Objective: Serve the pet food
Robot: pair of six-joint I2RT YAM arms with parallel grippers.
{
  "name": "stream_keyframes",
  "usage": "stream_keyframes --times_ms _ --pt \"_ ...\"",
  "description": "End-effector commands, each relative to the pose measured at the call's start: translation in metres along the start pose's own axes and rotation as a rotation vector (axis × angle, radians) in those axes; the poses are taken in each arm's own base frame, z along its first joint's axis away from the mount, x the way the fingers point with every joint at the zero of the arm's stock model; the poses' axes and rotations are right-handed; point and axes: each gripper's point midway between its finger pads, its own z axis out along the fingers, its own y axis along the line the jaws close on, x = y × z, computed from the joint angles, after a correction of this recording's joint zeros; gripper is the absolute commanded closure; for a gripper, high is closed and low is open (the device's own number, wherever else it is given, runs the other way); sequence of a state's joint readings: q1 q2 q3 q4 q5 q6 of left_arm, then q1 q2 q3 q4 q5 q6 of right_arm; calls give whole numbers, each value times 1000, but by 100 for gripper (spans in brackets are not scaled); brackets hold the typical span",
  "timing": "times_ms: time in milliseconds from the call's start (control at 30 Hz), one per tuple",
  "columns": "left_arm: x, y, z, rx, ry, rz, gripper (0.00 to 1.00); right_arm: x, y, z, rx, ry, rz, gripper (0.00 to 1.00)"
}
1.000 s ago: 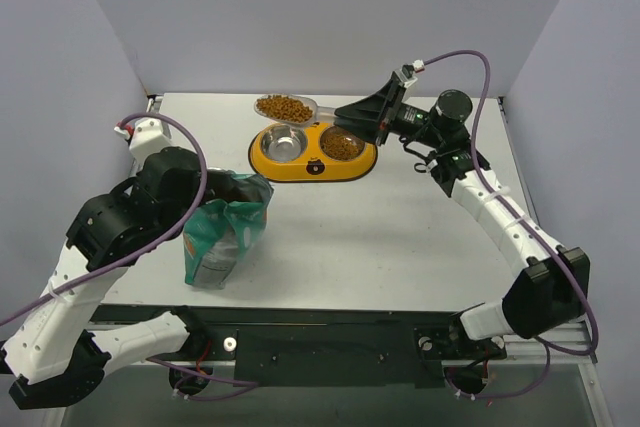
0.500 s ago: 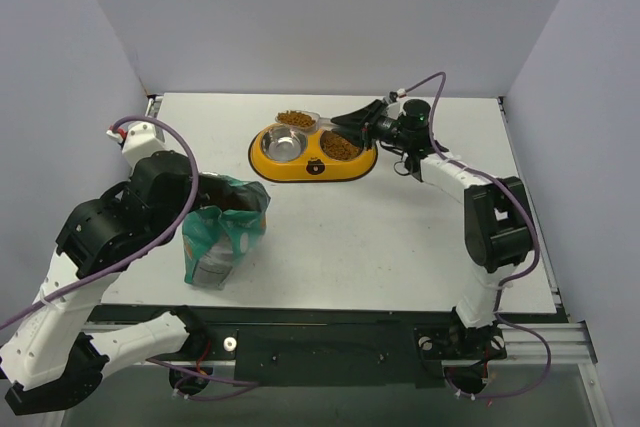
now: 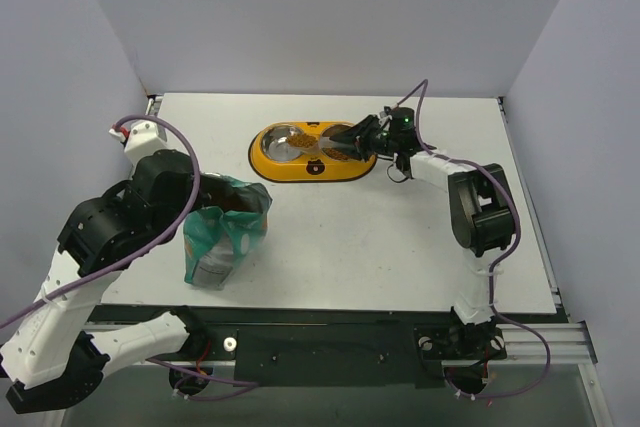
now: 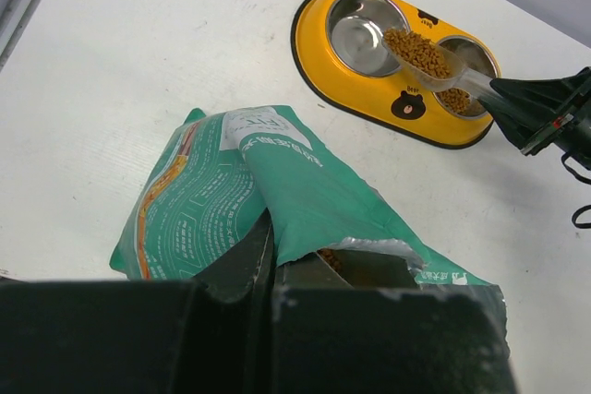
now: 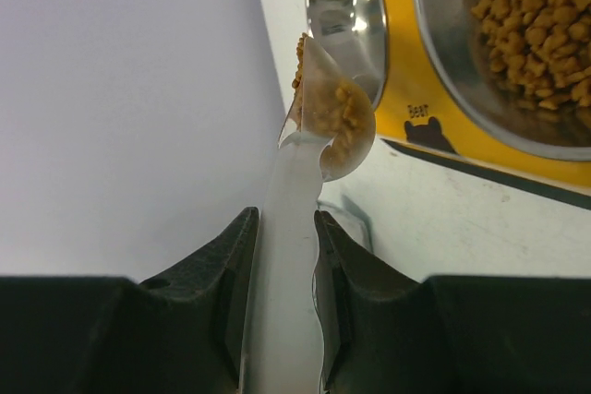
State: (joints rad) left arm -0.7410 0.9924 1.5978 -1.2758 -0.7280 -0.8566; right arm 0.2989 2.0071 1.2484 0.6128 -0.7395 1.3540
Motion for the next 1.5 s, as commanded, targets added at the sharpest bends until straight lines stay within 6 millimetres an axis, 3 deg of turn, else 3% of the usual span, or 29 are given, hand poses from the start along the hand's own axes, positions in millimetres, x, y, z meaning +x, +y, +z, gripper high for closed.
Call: stream_keyframes --times_ms 0,333,400,467,700,900,1133,1267,1333,1433,1467 --pt "-60 -26 -19 112 -175 -186 100 -4 8 2 76 -15 -169 100" --pt "-59 -34 -14 139 -183 -169 100 15 -21 -2 359 47 -279 100" --pt "-60 -33 -15 139 -190 -169 100 14 -21 -2 399 39 -301 100" --pt "-61 -31 -17 137 -197 -169 100 11 -9 0 414 29 -339 100" --pt "-61 -31 -18 152 -195 -201 100 20 -7 7 565 66 -499 100" --pt "-48 -36 -18 172 -130 -246 100 32 13 -1 646 87 -661 100" --pt "-40 -30 -17 149 -112 -286 100 21 38 -17 709 7 -798 100" --pt "-34 -33 -12 136 -87 -217 100 16 75 -22 611 -28 -793 100" --pt "-31 -35 -8 131 -78 -204 100 13 93 -39 566 -41 -751 100" --pt "-26 -50 -4 176 -54 -166 100 27 119 -82 499 -39 -750 100" --pt "-26 -53 -4 186 -50 -145 100 28 117 -91 492 -25 -734 100"
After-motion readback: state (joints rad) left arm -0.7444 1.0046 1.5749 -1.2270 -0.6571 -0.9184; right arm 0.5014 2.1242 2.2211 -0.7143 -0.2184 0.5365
